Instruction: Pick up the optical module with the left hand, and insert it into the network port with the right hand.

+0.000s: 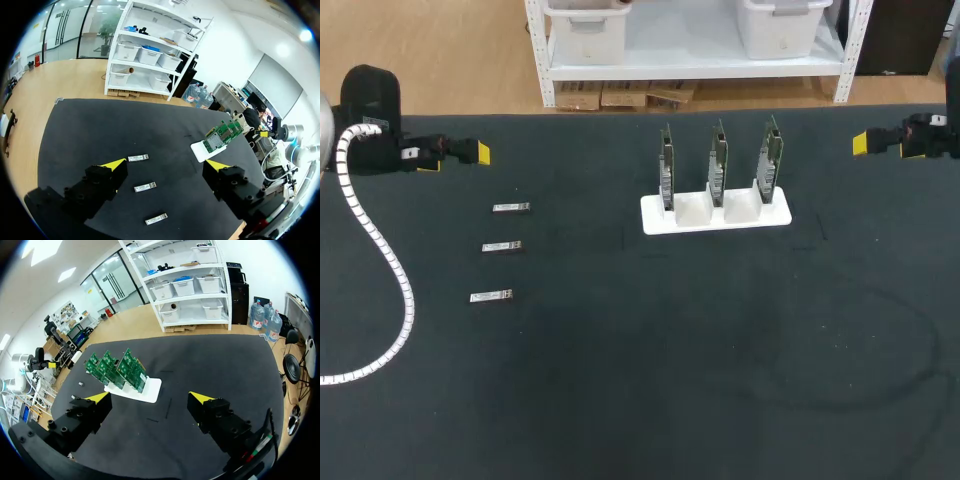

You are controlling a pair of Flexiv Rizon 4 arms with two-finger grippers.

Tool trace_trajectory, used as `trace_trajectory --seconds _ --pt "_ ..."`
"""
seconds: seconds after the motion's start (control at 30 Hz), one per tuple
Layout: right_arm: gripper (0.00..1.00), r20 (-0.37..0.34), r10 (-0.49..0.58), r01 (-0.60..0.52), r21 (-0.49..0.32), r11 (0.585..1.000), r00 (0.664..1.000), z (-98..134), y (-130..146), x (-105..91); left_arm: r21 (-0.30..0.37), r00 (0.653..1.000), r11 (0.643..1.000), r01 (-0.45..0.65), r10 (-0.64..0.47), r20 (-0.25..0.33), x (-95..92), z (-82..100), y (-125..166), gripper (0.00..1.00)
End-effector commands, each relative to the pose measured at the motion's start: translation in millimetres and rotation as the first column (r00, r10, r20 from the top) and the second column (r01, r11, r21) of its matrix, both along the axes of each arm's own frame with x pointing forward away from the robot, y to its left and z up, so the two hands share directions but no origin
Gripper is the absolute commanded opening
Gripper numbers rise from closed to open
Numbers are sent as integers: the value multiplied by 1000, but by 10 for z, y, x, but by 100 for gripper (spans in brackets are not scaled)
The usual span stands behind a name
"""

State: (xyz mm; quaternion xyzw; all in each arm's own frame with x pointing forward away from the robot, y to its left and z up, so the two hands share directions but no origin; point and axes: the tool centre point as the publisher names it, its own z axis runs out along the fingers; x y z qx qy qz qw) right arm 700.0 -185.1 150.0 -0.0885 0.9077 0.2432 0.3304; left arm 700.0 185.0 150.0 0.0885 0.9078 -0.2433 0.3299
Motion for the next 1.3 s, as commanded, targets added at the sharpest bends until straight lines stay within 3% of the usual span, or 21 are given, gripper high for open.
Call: trace_trajectory --seconds 0.03,0.93,1.1,1.3 --pt "100 0 0 0 0 1000 1000 0 0 0 0 1000 1000 0 0 0 0 0 0 100" --pt "100 0 0 0 0 1000 1000 0 0 0 0 1000 1000 0 0 0 0 0 0 100" --pt "100 0 0 0 0 1000 1000 0 0 0 110 994 989 103 -106 15 14 -8 21 100" --pt "100 0 0 0 0 1000 1000 0 0 0 206 962 940 272 -267 -50 142 -98 156 100"
